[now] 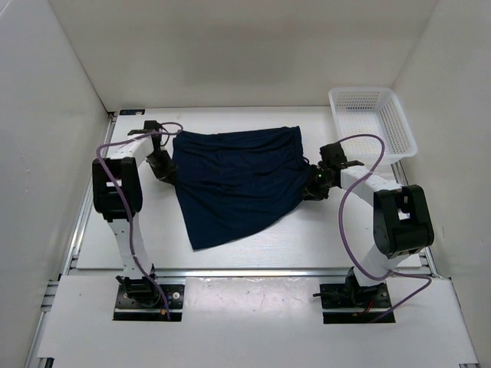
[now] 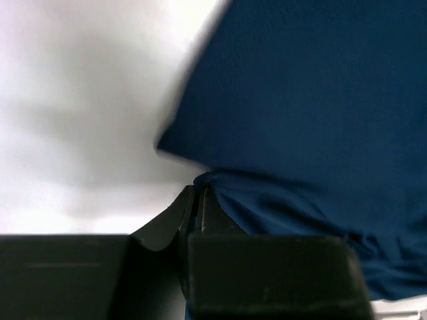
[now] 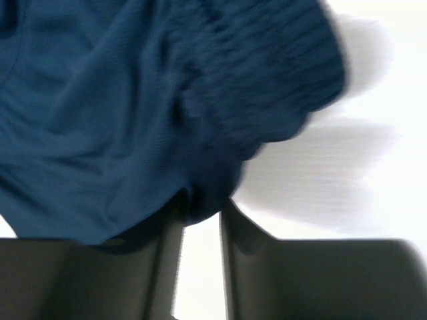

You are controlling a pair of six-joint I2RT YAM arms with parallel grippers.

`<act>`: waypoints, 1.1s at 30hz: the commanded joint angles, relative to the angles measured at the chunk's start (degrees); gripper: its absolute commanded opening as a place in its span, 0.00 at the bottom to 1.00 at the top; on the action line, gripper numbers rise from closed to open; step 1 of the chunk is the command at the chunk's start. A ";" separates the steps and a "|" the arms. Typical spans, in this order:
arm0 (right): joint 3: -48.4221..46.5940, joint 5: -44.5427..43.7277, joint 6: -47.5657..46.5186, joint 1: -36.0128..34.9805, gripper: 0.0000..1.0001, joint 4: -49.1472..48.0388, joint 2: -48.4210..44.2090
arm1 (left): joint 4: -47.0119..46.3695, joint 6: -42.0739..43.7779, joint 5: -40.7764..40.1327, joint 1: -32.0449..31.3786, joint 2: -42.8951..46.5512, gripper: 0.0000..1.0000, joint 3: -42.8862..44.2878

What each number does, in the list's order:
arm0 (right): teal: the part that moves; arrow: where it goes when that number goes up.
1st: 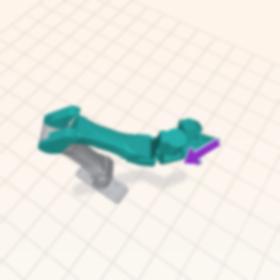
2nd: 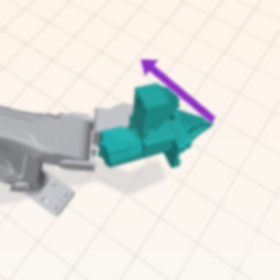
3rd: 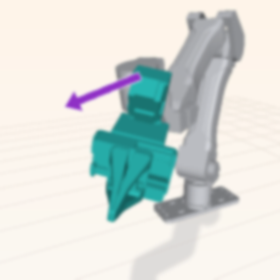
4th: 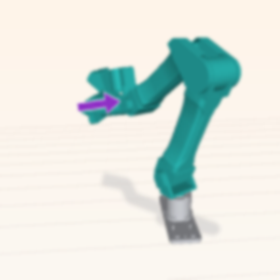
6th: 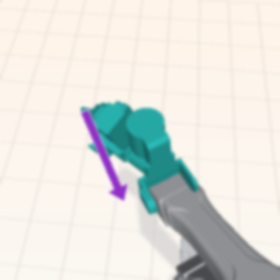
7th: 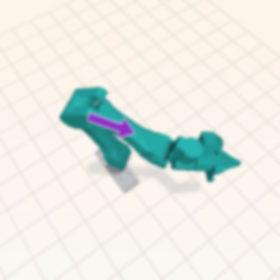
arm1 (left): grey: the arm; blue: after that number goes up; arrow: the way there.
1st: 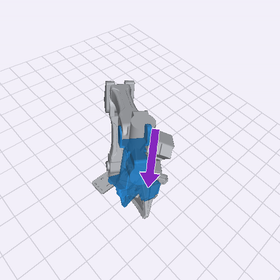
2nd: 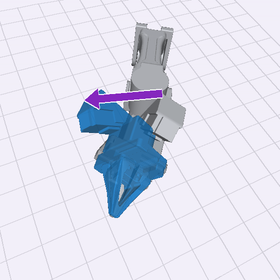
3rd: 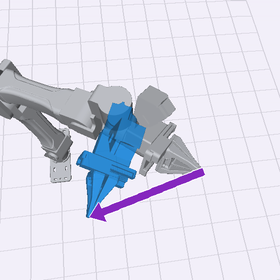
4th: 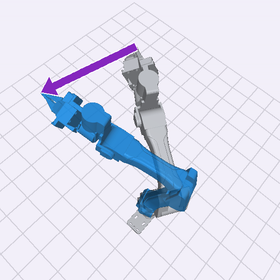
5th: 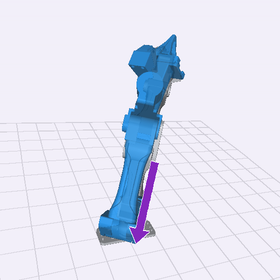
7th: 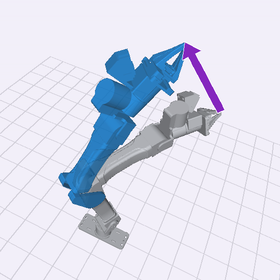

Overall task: Fold and stack the shorts
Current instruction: Flatten the shorts out

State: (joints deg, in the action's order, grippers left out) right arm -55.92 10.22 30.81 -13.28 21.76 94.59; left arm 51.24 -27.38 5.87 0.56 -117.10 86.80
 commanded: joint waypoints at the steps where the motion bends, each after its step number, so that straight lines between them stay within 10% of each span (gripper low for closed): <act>1: -4.01 -1.16 -0.49 -2.80 0.40 2.40 -1.33 | 3.85 1.44 -1.21 2.43 -0.67 0.19 6.60; 7: -0.95 -2.84 0.04 -0.80 0.59 3.11 -6.86 | 4.57 1.98 0.64 0.95 14.38 0.92 1.81; 18: 4.77 -2.84 -1.19 3.61 0.63 3.56 -13.47 | 4.04 -10.04 8.19 -14.42 45.72 0.86 -34.85; 33: -4.02 -0.46 1.71 4.14 0.52 -0.93 0.60 | -7.56 -23.78 7.23 -27.27 35.90 0.78 -46.11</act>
State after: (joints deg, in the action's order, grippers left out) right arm -57.32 8.91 31.79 -9.39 22.39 94.67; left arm 47.62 -49.41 13.32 -25.80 -80.03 40.84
